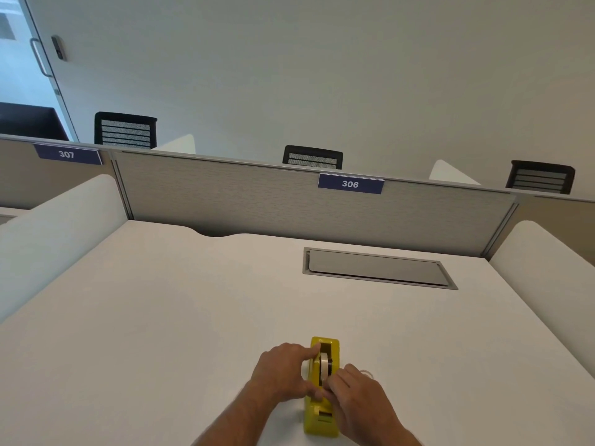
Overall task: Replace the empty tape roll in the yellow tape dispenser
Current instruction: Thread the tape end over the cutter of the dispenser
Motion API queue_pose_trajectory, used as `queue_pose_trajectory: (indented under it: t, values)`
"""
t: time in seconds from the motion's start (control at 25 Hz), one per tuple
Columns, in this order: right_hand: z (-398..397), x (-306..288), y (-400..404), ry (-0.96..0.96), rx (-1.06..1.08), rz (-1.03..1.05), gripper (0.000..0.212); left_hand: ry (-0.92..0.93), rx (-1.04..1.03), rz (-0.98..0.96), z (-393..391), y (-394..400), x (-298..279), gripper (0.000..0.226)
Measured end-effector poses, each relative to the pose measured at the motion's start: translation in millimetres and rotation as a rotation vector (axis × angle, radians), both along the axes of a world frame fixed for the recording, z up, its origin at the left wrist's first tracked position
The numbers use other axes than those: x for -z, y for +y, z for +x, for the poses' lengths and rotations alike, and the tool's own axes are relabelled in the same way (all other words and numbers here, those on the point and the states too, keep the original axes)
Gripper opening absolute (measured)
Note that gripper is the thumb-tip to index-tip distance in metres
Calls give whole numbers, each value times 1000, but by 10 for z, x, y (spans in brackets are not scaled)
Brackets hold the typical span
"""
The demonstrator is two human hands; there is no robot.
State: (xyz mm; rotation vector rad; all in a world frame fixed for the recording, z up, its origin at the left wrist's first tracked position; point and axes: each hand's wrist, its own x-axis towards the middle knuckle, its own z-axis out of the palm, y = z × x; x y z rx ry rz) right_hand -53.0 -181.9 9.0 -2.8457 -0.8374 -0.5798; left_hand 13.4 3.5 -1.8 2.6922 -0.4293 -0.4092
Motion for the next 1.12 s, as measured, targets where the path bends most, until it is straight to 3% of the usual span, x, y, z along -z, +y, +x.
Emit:
queue_pose_trajectory:
  t: [0.08,0.2,0.76,1.12]
  values:
    - [-46,0,13,-5,16,33,30,7,4,-6,2,1,-13,104]
    - [-119,-8,9,-10,23,44,18,-1,20,-11,0,3,-28,101]
    - [-255,169,-10,-75,39,77,19,1,5,-18,-5,-8,-16,97]
    - [-339,264,6,-177,26,95,54,6,-11,-19,-19,-25,-56,97]
